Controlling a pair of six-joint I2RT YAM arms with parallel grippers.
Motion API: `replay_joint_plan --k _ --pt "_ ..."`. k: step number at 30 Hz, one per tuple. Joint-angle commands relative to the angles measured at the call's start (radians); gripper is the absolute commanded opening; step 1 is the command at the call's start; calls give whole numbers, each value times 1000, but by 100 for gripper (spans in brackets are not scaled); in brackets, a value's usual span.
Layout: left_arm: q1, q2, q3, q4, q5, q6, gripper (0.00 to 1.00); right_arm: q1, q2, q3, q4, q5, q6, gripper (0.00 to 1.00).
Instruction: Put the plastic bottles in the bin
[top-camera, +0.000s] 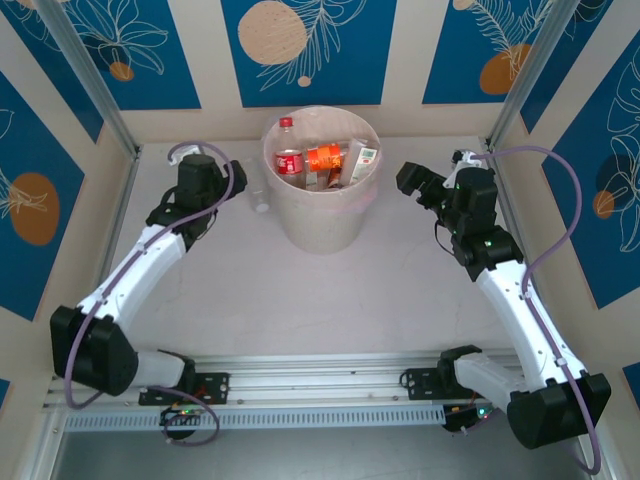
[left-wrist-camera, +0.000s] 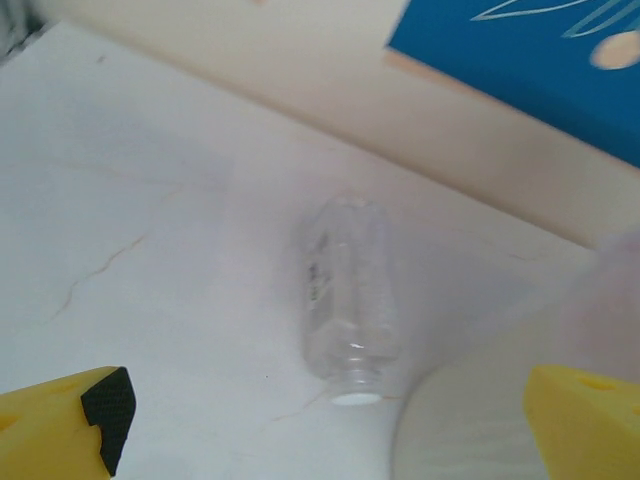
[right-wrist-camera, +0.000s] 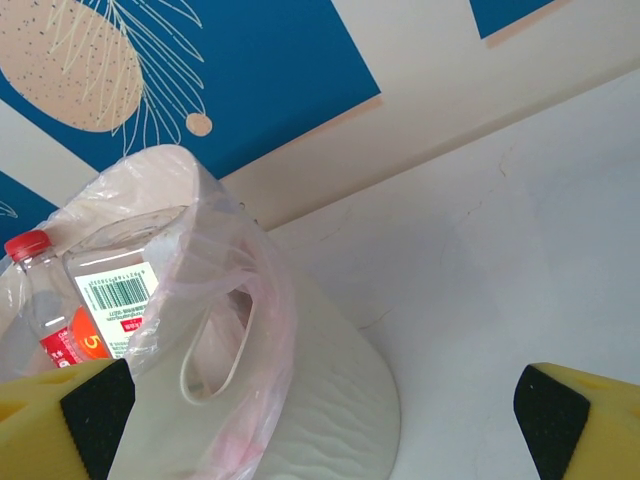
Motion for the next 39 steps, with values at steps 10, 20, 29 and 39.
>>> replay_joint_plan --k 10,20,29,39 --pt "92 433 206 52 360 -18 100 -15 -19 18 -27 -18 39 99" --pt "91 682 495 -40 380 117 100 -18 -52 21 -66 -7 43 100" --pt "74 913 828 -334 233 189 100 -22 -58 24 -76 1 39 99" --pt "65 1014 927 -376 110 241 94 -28 -65 30 -112 20 16 99"
